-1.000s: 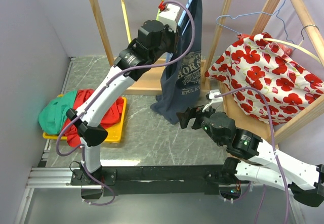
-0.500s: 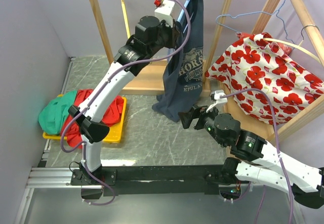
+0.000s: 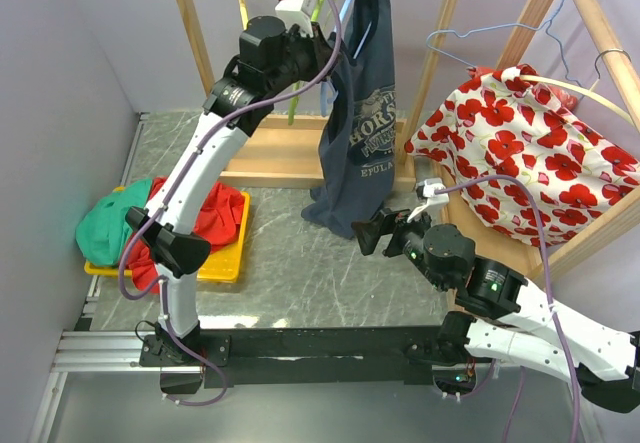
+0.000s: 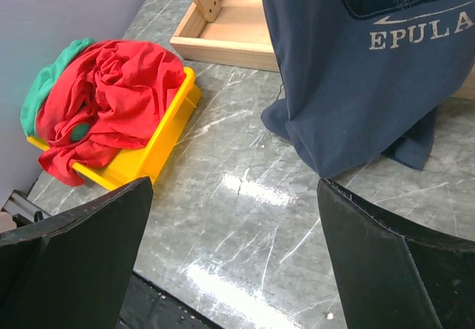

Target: Place the tank top on the hanger

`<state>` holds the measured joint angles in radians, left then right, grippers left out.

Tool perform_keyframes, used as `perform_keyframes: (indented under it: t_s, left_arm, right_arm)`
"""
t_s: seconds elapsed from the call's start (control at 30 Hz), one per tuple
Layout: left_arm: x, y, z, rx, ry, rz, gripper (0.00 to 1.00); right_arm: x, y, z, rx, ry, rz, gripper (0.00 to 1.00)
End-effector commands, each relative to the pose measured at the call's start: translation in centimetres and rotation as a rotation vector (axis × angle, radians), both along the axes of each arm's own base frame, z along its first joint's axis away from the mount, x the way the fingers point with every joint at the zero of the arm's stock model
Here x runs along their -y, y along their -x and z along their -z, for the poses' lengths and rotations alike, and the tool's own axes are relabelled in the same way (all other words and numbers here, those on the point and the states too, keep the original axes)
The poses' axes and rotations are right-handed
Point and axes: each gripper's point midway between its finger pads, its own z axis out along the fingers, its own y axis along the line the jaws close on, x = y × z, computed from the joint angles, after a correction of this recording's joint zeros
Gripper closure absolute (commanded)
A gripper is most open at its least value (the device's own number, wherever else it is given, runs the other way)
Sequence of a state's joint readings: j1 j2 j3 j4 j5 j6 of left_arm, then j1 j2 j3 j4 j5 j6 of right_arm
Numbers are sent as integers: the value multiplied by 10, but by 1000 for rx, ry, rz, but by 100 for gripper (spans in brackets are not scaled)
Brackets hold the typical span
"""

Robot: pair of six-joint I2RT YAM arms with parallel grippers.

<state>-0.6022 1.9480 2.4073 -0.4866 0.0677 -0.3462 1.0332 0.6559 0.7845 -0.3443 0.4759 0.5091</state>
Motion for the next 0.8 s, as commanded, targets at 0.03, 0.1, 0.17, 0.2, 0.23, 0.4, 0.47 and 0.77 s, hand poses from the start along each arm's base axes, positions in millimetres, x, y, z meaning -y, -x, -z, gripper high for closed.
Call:
perform_keyframes:
  t_s: [0.03, 0.1, 0.17, 0.2, 0.23, 0.4, 0.47, 0.77]
  left_arm:
    - [-5, 15, -63, 112, 147, 40, 99]
    - [-6, 14, -60, 98, 147, 37, 99]
    - [-6, 14, -57, 82, 145, 38, 99]
    - [-6, 15, -55, 74, 147, 41, 99]
    - [-6, 14, -52, 66, 145, 41, 99]
    - [-5, 13, -45, 35, 141, 42, 99]
    - [-5, 12, -41, 24, 138, 40, 99]
    - [-2, 12, -33, -1, 131, 48, 99]
  right_arm:
    - [-4, -2, -16, 14, -54, 1, 0]
    - [-5, -2, -16, 13, -56, 0, 0]
    - [-5, -3, -16, 13, -57, 0, 0]
    - [-5, -3, -16, 12, -56, 0, 0]
    - [-6, -2, -15, 11, -55, -2, 0]
    - [-9, -3, -13, 7, -53, -6, 0]
    - [-9, -3, -13, 7, -53, -8, 0]
    - [-9, -4, -11, 7, -56, -2, 0]
